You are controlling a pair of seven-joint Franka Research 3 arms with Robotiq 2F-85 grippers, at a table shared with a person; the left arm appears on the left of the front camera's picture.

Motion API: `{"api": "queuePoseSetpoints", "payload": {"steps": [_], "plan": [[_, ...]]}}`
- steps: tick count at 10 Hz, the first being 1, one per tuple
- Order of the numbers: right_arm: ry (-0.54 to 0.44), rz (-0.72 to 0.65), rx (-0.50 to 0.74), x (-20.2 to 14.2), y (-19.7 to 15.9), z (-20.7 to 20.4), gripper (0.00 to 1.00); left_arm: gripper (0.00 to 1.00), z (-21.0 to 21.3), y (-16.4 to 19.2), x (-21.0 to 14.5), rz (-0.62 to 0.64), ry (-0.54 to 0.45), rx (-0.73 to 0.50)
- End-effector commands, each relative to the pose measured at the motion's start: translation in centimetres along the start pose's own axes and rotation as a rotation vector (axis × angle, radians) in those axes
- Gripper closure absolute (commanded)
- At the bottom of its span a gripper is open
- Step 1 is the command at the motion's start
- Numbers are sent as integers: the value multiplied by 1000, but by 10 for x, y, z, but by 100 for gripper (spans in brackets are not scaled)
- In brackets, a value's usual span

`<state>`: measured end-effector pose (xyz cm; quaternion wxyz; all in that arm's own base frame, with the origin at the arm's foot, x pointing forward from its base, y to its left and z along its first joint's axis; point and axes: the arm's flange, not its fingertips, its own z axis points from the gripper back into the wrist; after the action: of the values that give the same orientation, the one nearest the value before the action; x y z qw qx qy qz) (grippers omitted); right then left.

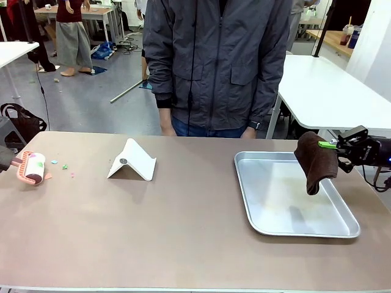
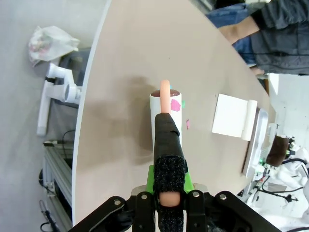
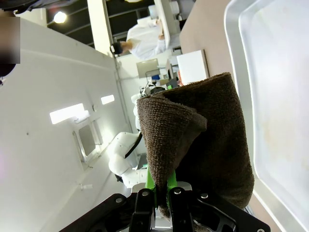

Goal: Clean the surface of the table.
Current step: Clean the area not pointed to by the person.

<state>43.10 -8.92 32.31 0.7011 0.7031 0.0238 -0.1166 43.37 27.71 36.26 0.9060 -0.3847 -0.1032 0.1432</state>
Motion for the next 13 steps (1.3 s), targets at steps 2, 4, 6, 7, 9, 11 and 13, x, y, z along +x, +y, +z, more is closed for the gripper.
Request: {"api": "queuePoseSetpoints", "payload": {"steps": [2,4,6,7,9,11,13], "plan": [[3,5,3,-2,2,-1,100,90,-9,-4,-1,-8,23,47],[3,5,3,-2,2,-1,100,90,-19,-2,-1,-12,40,68],[3,5,3,-2,2,-1,100,90,-33,-2,-1,-15,72,89],[3,5,3,-2,2,-1,100,90,-42,-2,0,-14,92,97],[3,5,3,-2,2,-1,100,90,-57,-4,5,0,143,93],[3,5,3,-2,2,-1,100,90,-70,-8,12,10,191,92],[3,5,3,-2,2,-1,100,90,-87,-20,18,-9,224,91]]}}
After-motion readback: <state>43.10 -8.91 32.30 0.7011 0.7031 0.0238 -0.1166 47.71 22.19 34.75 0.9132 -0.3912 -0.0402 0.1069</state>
